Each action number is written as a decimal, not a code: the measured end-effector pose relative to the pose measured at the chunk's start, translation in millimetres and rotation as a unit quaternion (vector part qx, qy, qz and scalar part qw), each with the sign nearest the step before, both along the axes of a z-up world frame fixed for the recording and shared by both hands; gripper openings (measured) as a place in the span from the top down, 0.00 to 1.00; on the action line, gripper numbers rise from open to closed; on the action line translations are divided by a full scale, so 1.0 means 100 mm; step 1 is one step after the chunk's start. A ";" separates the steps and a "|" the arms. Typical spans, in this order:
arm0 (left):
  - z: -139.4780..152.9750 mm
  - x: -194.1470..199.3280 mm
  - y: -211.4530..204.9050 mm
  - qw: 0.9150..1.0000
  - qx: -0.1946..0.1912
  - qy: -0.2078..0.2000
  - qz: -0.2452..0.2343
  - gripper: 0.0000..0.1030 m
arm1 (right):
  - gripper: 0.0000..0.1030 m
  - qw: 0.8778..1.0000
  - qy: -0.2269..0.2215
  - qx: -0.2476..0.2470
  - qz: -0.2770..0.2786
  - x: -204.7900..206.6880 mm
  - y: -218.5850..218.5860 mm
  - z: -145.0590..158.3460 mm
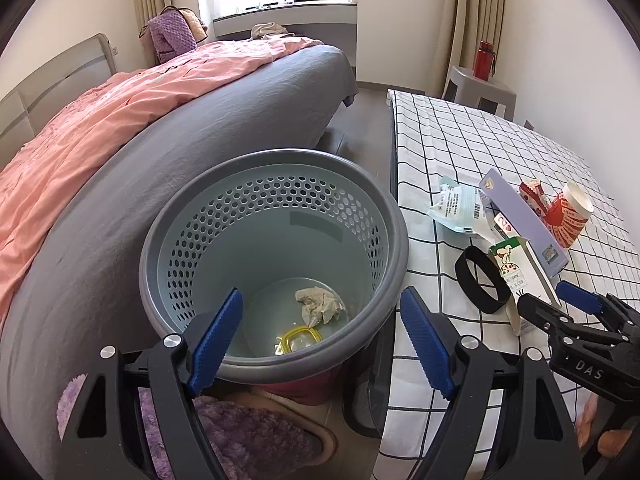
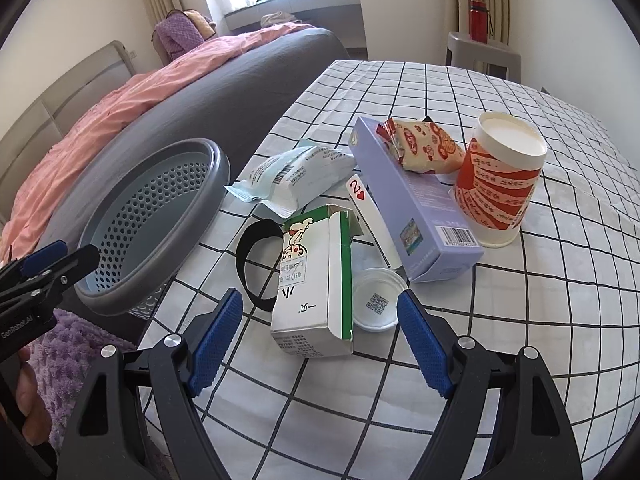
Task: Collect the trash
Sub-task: 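Grasp the white-green milk carton with the right gripper and lift it, then grasp the black rubber band with the left gripper while the right gripper holds the carton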
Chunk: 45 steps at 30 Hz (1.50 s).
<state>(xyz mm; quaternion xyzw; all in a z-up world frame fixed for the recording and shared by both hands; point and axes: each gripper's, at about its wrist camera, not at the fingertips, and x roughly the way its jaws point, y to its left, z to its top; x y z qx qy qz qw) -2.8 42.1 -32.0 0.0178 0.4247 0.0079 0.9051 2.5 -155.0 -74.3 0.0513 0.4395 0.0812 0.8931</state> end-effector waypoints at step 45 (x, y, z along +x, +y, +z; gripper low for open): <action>-0.18 0.11 -1.06 0.992 -0.013 0.047 -0.113 0.25 | 0.58 0.995 -0.022 0.035 -0.091 -0.65 -0.99 0.23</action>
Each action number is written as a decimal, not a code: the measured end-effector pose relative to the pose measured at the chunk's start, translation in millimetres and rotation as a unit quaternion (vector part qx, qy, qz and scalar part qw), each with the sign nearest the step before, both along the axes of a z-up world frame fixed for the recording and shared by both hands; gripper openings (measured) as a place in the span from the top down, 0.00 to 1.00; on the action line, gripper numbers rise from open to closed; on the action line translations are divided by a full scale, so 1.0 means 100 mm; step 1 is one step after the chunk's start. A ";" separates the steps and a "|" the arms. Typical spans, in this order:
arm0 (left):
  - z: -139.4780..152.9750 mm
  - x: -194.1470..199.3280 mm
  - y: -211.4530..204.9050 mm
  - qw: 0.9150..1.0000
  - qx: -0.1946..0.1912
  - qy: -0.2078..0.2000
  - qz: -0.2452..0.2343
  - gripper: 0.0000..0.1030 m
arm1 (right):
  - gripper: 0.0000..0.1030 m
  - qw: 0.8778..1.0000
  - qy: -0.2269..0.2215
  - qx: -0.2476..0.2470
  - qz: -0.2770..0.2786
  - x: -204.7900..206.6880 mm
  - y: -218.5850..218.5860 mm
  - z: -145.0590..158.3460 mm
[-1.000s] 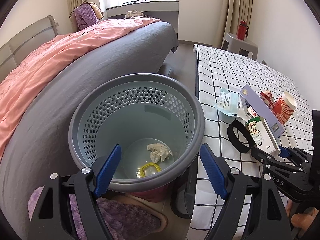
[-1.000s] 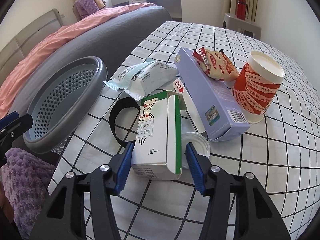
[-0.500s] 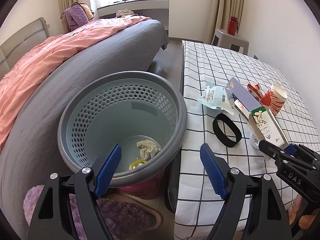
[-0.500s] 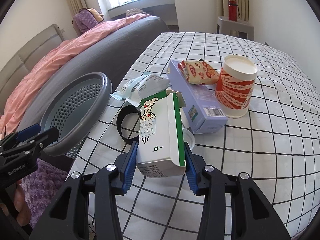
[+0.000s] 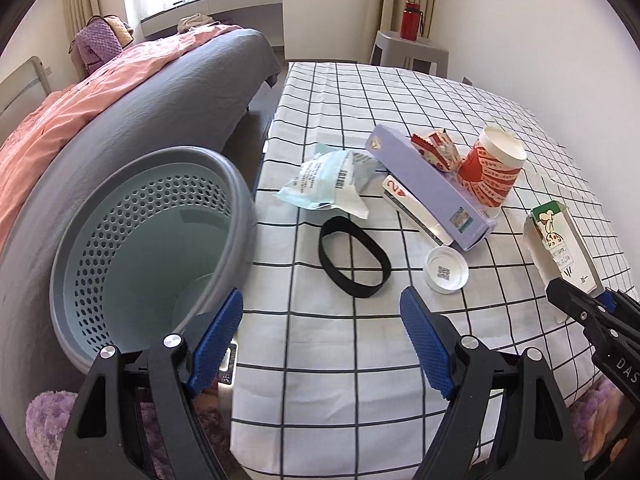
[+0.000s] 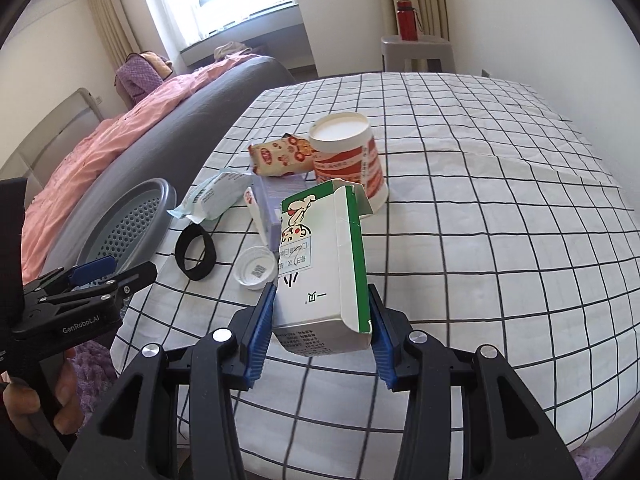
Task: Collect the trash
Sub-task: 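Grasp the black rubber band with the left gripper while the right gripper holds the carton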
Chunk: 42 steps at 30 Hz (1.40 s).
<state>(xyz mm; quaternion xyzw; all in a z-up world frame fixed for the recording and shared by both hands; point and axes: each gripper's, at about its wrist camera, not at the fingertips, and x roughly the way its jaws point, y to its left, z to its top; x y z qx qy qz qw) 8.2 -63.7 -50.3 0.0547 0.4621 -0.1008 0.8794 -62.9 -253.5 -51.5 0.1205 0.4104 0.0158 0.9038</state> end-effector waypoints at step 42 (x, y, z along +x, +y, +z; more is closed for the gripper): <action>-0.14 0.06 -0.16 1.000 -0.007 0.009 0.004 0.71 | 0.58 1.000 -0.013 0.024 -0.004 -0.18 -0.21 -0.03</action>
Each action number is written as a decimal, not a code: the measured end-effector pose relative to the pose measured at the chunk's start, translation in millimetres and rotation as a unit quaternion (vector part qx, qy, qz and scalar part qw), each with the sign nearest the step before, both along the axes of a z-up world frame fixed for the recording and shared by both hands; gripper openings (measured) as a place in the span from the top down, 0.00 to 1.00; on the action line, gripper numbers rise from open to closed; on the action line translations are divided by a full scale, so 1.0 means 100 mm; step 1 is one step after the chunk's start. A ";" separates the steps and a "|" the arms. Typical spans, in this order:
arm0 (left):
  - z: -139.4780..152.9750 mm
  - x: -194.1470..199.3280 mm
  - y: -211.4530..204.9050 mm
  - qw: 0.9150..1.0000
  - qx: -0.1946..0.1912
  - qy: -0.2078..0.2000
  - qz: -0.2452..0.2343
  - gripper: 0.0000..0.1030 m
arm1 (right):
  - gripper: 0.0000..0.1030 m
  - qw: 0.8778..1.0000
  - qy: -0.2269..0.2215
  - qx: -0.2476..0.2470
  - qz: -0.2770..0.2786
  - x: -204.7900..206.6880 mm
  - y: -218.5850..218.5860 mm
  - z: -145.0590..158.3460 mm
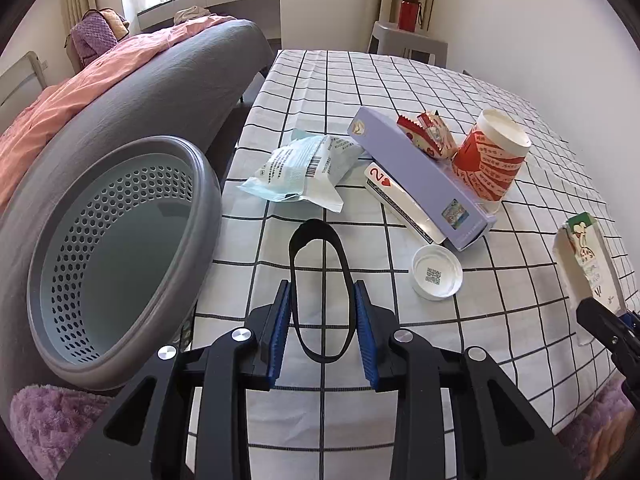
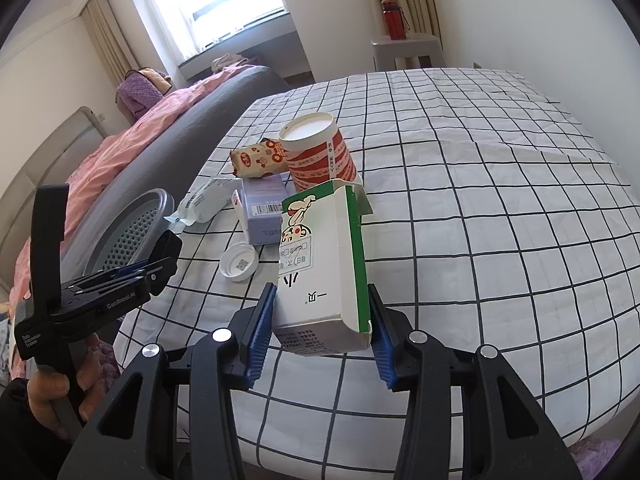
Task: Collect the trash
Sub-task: 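Grasp the black rubber band with the left gripper while the right gripper holds the carton, then move both grippers over the basket and release the band and carton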
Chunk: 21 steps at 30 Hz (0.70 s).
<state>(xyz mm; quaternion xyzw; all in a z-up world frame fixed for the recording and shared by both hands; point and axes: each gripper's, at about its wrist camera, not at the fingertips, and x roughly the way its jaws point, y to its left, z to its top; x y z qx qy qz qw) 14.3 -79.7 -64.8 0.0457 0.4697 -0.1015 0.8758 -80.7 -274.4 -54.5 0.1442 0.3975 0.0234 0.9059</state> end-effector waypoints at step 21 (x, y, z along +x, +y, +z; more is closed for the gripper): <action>0.42 -0.13 1.37 0.996 -0.007 -0.068 0.053 0.71 | 0.58 0.994 -0.020 -0.021 0.101 0.52 1.40 0.29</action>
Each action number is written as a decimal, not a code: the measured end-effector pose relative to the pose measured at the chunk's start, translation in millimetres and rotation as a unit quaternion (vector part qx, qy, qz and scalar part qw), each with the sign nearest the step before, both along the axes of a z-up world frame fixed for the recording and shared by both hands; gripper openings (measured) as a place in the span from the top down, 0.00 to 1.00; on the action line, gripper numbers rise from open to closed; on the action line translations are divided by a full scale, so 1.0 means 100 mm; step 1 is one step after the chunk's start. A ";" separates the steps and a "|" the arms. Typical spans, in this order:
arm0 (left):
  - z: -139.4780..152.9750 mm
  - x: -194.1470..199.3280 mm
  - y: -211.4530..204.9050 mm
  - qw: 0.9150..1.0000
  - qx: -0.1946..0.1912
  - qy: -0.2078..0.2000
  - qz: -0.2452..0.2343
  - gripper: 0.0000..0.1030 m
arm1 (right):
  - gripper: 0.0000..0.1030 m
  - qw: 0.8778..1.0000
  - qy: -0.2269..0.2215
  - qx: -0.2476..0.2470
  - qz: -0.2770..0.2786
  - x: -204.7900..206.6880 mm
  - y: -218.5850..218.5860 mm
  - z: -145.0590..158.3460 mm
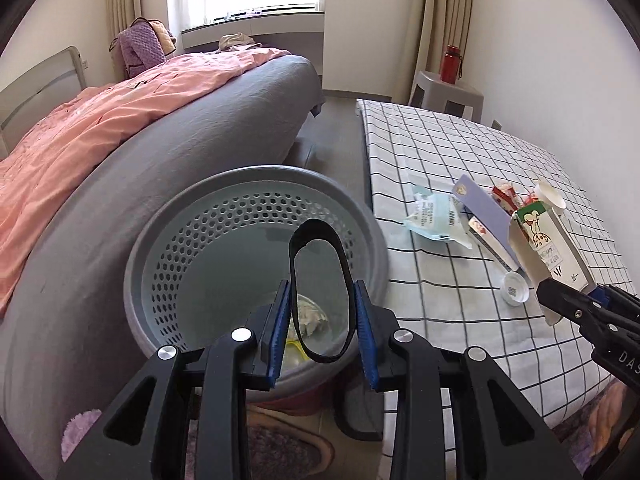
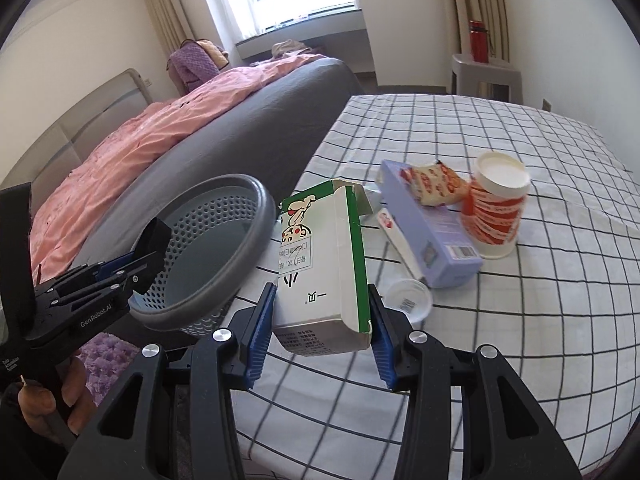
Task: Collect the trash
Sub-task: 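Move both grippers over the basket and release the band and carton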
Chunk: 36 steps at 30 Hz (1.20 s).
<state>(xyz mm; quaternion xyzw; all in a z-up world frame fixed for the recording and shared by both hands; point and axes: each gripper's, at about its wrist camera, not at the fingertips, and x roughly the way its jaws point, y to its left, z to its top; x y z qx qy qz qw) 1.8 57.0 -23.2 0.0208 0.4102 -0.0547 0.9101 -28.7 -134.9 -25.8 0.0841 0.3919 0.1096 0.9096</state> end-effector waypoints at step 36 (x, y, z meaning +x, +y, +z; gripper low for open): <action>-0.46 0.76 1.02 0.997 -0.023 0.044 0.058 0.68 | 0.57 0.991 0.028 -0.035 0.125 1.09 1.40 -0.26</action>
